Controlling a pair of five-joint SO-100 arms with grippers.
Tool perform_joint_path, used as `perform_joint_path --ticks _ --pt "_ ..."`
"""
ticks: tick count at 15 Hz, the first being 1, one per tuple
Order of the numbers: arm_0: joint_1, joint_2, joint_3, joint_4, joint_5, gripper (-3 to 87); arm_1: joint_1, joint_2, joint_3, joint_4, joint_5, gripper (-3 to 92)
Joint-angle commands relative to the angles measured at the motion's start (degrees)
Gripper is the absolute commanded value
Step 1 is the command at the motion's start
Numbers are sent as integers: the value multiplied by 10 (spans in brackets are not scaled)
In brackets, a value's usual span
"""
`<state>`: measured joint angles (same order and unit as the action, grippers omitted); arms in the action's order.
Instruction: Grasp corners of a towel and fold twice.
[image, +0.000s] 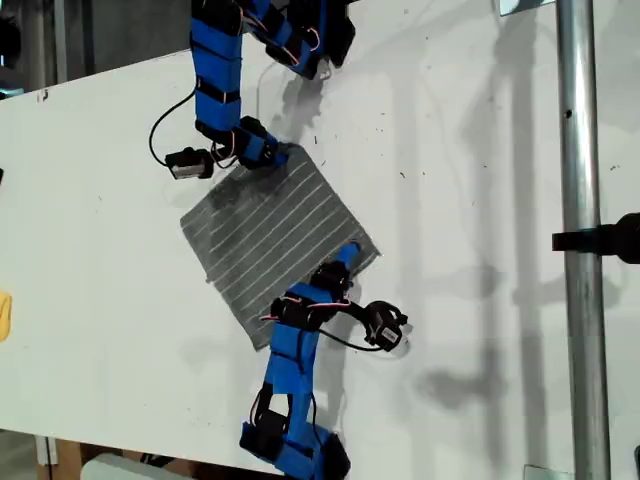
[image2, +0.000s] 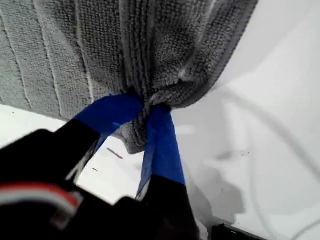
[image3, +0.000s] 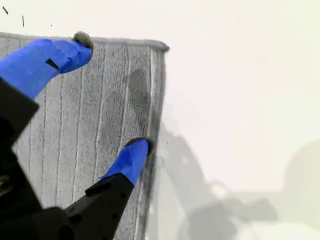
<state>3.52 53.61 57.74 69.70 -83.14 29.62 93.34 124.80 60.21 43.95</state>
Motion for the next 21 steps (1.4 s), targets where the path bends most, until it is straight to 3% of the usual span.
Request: perform_joint_path --ticks 1,9,16,21 --pt "-18 11 -33 -6 -7 333 -7 -4 -32 6 -7 -3" --pt "-36 -48 -82 -56 41 309 -28 -19 -48 6 4 -3" --pt "-25 -95 -99 4 82 279 -60 -16 -54 7 25 -3" --pt "11 -134 -91 62 -3 313 -85 6 -75 29 45 -3"
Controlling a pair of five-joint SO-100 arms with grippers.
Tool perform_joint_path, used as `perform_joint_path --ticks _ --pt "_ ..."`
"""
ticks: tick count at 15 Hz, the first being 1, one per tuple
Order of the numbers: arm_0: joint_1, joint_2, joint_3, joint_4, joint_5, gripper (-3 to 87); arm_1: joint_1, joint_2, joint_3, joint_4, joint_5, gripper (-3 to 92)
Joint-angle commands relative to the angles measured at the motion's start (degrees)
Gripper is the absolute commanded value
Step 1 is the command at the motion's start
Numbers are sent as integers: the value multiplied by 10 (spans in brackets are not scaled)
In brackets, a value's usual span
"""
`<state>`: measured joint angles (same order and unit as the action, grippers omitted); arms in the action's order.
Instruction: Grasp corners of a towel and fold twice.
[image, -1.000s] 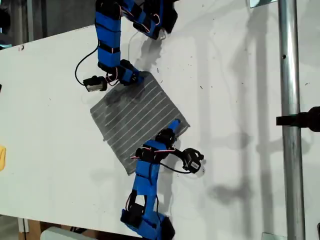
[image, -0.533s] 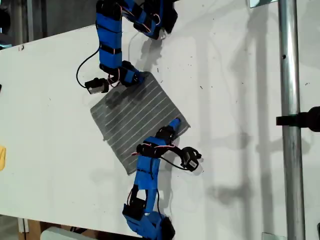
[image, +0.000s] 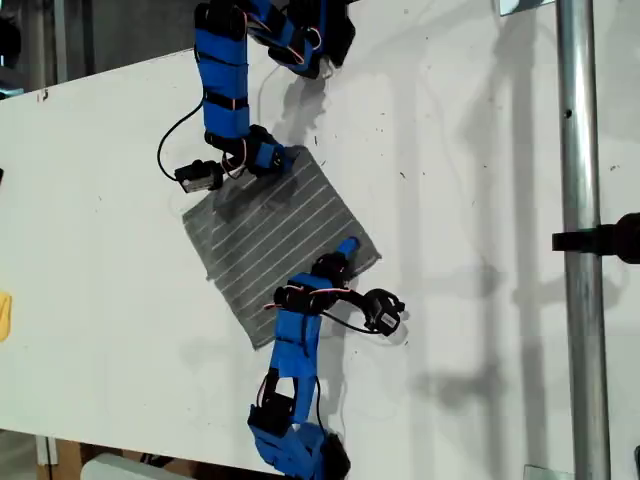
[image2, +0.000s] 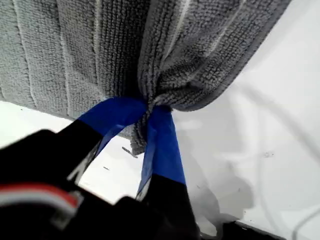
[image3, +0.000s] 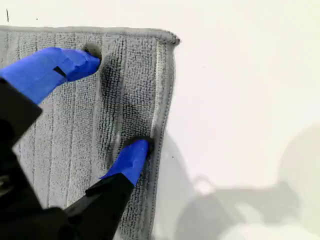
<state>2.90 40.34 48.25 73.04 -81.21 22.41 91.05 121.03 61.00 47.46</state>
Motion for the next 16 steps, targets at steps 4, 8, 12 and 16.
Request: perform_joint_path --ticks 4,8,12,16 --pt "54 0 21 67 -64 324 -40 56 -46 35 31 -3" --pt "79 5 29 66 -120 267 -55 65 -42 37 45 -3" --pt "92 62 27 113 -159 192 -66 69 -42 33 55 -3" --pt "91 172 21 207 -142 306 -67 76 -42 33 55 -3"
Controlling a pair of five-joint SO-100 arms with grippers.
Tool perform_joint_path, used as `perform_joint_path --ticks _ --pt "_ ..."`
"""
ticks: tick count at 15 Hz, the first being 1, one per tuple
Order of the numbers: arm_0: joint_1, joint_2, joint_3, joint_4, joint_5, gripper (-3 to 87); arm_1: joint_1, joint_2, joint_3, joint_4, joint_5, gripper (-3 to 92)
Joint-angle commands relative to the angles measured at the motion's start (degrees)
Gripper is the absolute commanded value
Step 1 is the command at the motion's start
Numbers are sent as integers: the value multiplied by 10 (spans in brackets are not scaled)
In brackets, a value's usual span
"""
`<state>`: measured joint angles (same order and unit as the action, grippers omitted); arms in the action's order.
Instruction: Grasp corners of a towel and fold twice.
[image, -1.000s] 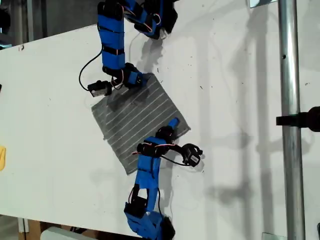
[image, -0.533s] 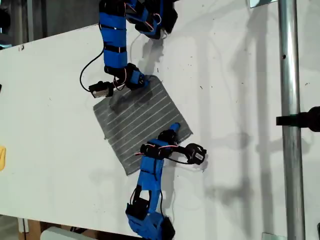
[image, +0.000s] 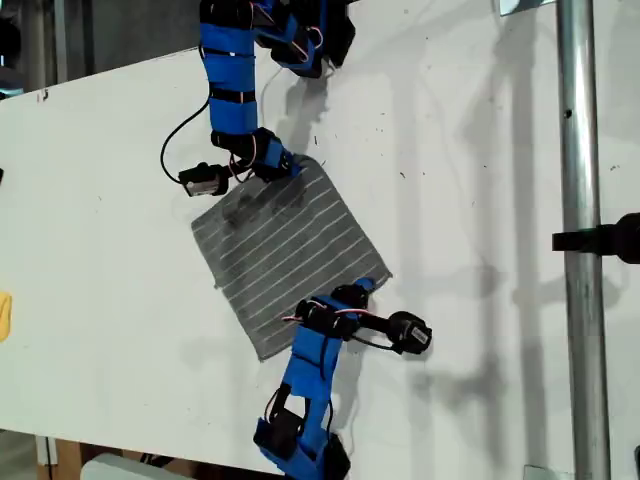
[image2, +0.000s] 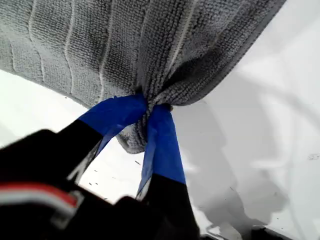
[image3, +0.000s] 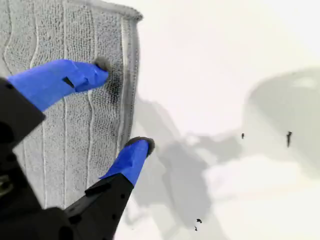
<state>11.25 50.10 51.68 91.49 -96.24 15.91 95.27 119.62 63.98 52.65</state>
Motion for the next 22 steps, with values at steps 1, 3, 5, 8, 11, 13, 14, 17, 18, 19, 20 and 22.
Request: perform_joint_path --ticks 1,3,5,8,11,13,14,17,18,19,20,22 --pt "5 97 -16 25 21 305 -1 34 -28 2 4 -3" --pt "-1 135 -25 24 42 304 -1 34 -28 1 4 -3" --pt "-10 150 -32 6 61 303 0 33 -28 -3 4 -3" --pt "-16 112 -31 -42 76 305 0 33 -29 -3 4 -3" --pt "-18 19 -33 -107 80 317 -1 33 -30 -5 5 -3" --pt "-24 -58 -40 -153 84 320 -4 33 -31 -5 7 -3" --pt "-25 -90 -43 -167 83 325 -7 33 -31 -4 8 -3" --pt "-35 -106 -35 -160 62 224 -12 35 -28 -3 14 -3" --pt "-36 -105 -33 -156 56 162 -13 35 -28 -3 15 -3" --pt "-36 -105 -33 -151 51 48 -13 35 -25 -4 16 -3" --pt "-36 -104 -33 -147 44 -16 -13 33 -25 -5 16 -3" --pt "-35 -102 -33 -143 38 -17 -14 32 -21 -8 18 -3"
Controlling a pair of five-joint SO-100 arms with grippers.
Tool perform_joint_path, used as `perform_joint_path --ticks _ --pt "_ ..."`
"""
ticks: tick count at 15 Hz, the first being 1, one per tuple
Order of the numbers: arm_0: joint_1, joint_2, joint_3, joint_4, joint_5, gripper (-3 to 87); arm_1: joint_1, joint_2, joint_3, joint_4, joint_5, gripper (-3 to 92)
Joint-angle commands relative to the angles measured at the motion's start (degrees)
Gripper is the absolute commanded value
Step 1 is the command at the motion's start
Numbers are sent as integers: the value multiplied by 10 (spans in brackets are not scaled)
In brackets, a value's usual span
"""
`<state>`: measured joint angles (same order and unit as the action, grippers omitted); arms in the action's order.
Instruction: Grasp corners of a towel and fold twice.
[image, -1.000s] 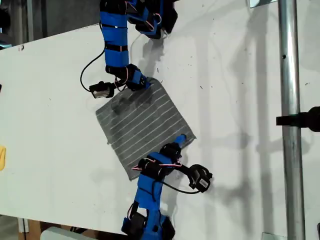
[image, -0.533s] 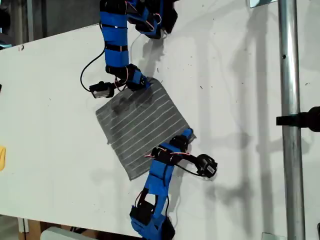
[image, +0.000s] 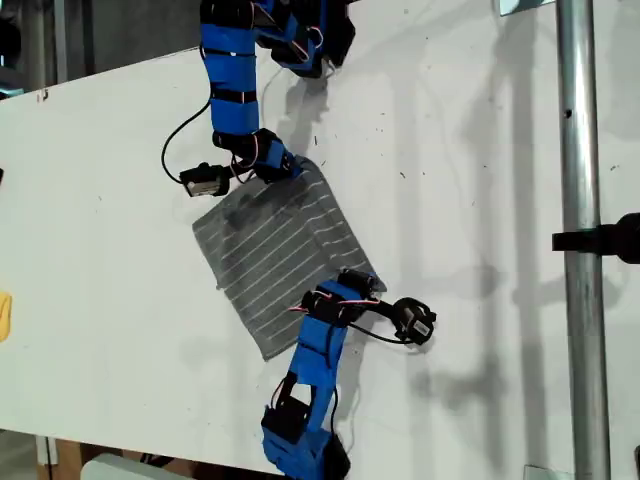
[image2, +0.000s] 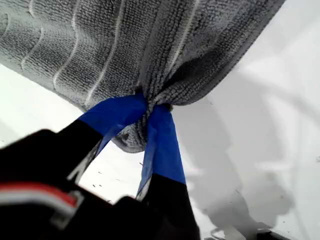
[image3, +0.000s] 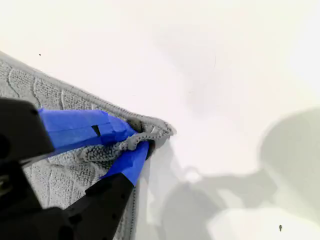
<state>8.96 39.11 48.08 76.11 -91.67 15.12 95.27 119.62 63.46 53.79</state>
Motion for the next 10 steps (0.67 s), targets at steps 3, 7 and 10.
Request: perform_joint_path --ticks 3,7,10 --pt "-5 17 5 17 -11 -17 -14 33 -16 -10 18 -3" --pt "10 109 20 83 -5 -17 -78 70 -15 -11 83 -3" --pt "38 185 25 159 -14 -17 -149 162 -7 -1 133 -3"
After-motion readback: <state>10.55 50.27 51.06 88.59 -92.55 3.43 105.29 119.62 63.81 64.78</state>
